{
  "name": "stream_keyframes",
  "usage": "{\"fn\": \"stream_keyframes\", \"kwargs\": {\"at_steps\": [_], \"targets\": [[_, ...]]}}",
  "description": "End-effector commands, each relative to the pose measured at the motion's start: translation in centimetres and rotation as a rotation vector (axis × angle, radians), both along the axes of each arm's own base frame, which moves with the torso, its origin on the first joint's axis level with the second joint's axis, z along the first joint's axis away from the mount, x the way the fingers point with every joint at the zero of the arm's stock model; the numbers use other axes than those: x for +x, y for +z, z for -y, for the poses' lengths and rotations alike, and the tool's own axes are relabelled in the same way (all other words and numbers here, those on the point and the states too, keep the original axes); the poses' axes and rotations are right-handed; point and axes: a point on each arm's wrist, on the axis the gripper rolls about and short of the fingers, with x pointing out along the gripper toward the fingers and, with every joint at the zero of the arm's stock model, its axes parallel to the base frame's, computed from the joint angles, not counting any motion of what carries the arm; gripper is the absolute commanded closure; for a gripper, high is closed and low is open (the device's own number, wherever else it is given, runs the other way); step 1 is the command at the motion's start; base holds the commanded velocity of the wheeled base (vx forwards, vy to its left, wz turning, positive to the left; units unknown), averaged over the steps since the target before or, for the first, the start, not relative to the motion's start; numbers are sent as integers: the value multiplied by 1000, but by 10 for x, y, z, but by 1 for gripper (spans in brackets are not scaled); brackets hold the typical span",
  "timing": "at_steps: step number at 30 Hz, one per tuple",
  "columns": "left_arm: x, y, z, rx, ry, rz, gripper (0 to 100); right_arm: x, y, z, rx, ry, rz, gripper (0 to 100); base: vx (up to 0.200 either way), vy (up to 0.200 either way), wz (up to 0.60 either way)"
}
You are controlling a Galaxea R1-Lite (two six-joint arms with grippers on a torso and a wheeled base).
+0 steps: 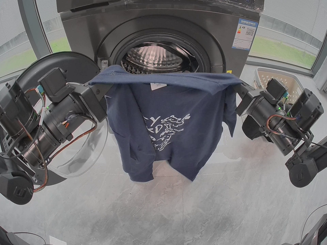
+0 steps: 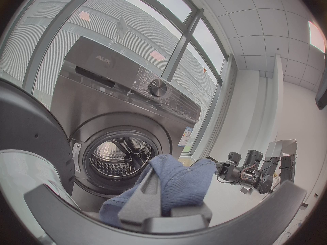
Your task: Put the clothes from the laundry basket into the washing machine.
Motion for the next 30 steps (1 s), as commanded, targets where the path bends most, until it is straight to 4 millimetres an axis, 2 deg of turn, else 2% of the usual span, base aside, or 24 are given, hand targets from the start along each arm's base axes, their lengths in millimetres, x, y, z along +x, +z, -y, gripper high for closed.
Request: {"fn": "stream_keyframes", "kwargs": {"at_steps": [1, 5, 10, 30], "targets": [[-3, 6, -2, -13, 2, 21, 100, -11, 16, 7, 29, -4, 46, 100, 0, 0, 0], [-4, 5, -2, -11, 0, 18, 100, -13, 14, 7, 44, -5, 28, 100, 0, 0, 0], [-3, 3, -1, -11, 6, 13, 100, -20, 22, 13, 68, -22, 43, 100, 0, 0, 0], [-3, 4, -1, -9, 6, 16, 100, -20, 25, 12, 80, -15, 49, 100, 0, 0, 0]]}}
